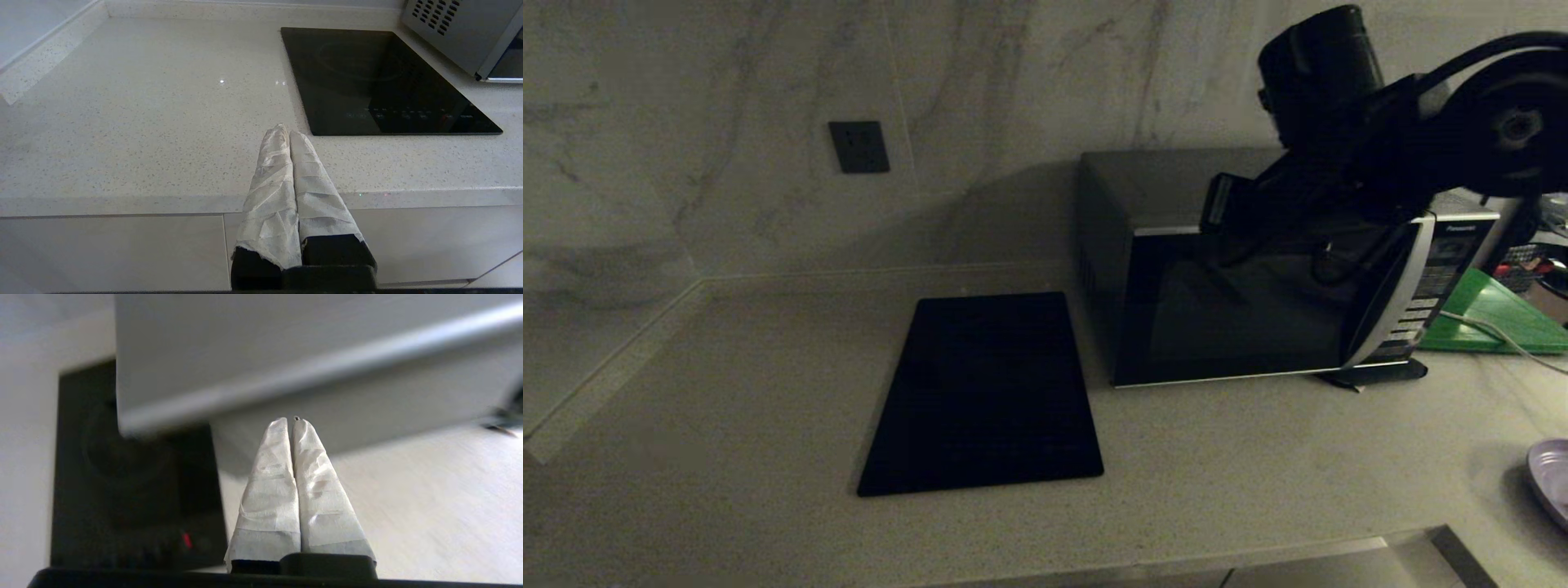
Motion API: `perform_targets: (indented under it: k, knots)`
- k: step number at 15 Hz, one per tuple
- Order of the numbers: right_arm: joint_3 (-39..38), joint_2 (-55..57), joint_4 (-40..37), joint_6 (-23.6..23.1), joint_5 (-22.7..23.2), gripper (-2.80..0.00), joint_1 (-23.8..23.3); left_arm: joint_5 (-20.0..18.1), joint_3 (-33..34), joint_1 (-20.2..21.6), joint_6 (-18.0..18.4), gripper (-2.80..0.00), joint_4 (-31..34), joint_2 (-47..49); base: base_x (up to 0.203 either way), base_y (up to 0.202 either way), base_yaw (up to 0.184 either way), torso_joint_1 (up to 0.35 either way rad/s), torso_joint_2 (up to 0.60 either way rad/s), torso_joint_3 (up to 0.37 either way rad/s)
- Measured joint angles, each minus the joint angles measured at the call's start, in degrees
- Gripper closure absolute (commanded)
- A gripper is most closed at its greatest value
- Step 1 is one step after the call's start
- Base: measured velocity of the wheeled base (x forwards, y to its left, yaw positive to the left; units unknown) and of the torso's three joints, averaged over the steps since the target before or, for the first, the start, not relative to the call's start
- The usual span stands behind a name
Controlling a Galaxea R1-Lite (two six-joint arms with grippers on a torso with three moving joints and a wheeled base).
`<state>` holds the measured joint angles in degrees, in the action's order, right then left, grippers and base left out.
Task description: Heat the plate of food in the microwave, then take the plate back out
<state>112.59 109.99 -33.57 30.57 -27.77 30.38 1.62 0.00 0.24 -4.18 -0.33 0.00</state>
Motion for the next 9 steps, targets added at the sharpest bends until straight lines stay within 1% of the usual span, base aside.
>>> perform_targets:
  k: [2,4,9]
  knots:
    - [-2.78,-4.98,-4.38,-0.42,-0.01,0.00,-0.36,0.00,0.00,-0.02,0.00,0.00,-0.02,0.00,0.000,0.000,0.000,0.000,0.00,0.000]
    - [-7.62,-10.78,-6.62,-0.80,-0.20,0.00,-1.77,0.00,0.00,0.00,-0.02,0.00,0.02,0.00,0.000,0.000,0.000,0.000,0.00,0.000]
    - [-18.33,-24.50,-9.81,-1.19,-0.37,0.00,-9.78,0.00,0.00,0.00,0.02,0.00,0.00,0.00,0.000,0.000,0.000,0.000,0.00,0.000]
